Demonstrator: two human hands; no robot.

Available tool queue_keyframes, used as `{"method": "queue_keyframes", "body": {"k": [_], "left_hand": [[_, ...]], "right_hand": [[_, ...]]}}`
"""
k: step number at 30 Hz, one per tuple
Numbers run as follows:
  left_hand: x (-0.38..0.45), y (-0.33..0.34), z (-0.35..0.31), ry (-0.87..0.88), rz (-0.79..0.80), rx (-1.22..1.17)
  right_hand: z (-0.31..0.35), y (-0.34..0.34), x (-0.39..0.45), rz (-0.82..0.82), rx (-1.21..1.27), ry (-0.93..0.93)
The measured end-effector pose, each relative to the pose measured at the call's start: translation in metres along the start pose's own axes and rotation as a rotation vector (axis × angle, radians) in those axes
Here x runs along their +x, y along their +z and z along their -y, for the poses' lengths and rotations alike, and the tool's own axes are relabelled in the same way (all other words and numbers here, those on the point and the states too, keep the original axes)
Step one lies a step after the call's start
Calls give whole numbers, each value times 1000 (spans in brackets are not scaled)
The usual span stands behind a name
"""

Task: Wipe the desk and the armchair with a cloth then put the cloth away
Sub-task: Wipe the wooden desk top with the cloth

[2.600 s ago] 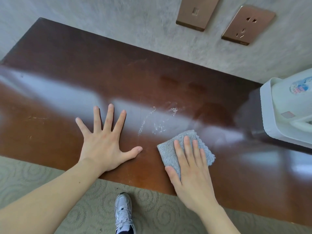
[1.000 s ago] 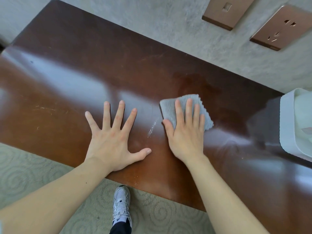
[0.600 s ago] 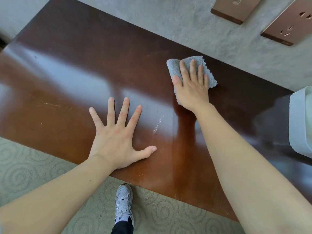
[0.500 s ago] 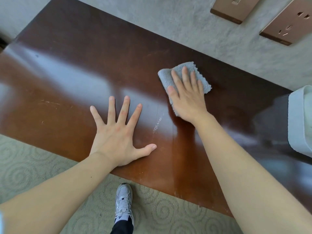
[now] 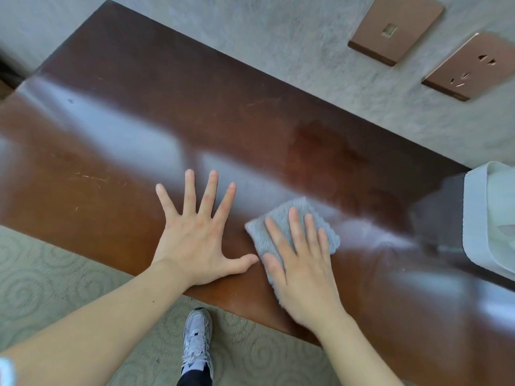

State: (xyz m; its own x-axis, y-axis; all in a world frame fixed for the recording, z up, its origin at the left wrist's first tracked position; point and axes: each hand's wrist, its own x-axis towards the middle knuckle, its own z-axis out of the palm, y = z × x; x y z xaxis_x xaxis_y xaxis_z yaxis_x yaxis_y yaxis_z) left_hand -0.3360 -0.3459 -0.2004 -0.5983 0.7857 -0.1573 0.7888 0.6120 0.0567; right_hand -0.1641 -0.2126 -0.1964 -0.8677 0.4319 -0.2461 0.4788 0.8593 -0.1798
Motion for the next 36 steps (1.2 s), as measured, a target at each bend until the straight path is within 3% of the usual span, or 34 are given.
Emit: {"method": "queue_keyframes", "body": {"k": [8, 12, 19, 28, 31, 36], "left_hand": [[0, 1, -1, 10, -16, -9], [0, 2, 0, 19, -24, -6], [-2, 7, 2, 0, -18, -18], [-2, 11, 2, -209, -104, -132], [-1, 11, 1, -206, -96, -129], [0, 12, 1, -195, -101, -126]], "right_hand": [[-29, -40, 167, -56, -13, 144], [-26, -51, 204, -46, 29, 197], [-8, -31, 120, -70, 17, 65], [47, 25, -72, -5, 34, 104], [52, 26, -64, 9, 25, 136], [40, 4, 34, -66, 28, 151]]}}
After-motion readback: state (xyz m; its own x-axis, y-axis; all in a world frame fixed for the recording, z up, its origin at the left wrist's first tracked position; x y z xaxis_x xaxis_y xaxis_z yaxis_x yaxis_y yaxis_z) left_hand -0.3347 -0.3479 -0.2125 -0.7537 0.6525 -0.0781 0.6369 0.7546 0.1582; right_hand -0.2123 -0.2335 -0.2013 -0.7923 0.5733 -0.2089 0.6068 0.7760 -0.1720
